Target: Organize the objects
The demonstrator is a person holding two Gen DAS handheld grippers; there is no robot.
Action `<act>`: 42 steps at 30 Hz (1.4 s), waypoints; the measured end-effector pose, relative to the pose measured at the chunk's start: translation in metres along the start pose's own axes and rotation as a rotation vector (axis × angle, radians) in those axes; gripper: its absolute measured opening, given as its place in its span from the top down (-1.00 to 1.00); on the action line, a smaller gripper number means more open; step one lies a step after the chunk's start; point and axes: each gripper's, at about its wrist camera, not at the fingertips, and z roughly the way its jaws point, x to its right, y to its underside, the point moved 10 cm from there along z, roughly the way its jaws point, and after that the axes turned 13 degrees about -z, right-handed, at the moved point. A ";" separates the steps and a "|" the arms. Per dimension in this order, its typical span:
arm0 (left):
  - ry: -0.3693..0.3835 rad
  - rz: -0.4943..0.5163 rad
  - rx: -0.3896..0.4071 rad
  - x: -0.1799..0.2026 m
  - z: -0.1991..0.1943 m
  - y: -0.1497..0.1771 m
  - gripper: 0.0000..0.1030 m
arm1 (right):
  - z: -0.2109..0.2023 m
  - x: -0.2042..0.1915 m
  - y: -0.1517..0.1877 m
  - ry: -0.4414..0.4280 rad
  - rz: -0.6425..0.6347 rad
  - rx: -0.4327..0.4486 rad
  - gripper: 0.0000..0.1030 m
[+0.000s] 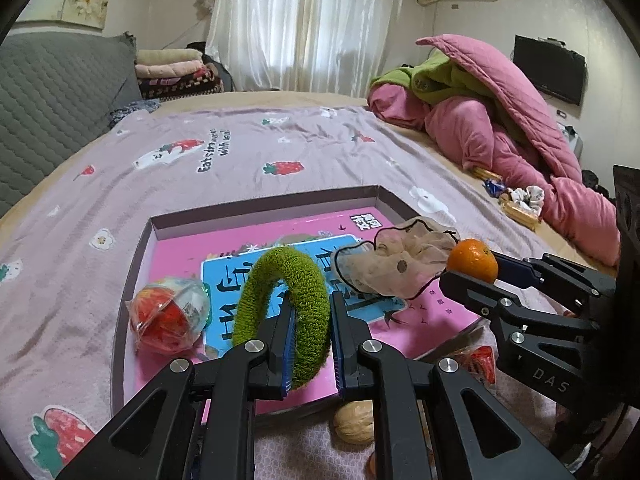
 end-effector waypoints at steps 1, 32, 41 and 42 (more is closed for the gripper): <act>0.001 0.001 -0.002 0.000 0.001 0.001 0.71 | 0.002 0.000 0.001 -0.003 -0.002 -0.006 0.23; 0.005 0.019 -0.086 0.002 0.033 0.028 0.71 | 0.026 0.002 0.022 -0.034 0.000 -0.090 0.23; 0.022 -0.001 -0.104 -0.001 0.036 0.029 0.70 | 0.034 -0.002 0.022 -0.047 -0.022 -0.112 0.23; 0.022 -0.009 -0.108 -0.002 0.037 0.029 0.70 | 0.034 -0.002 0.022 -0.051 -0.021 -0.113 0.23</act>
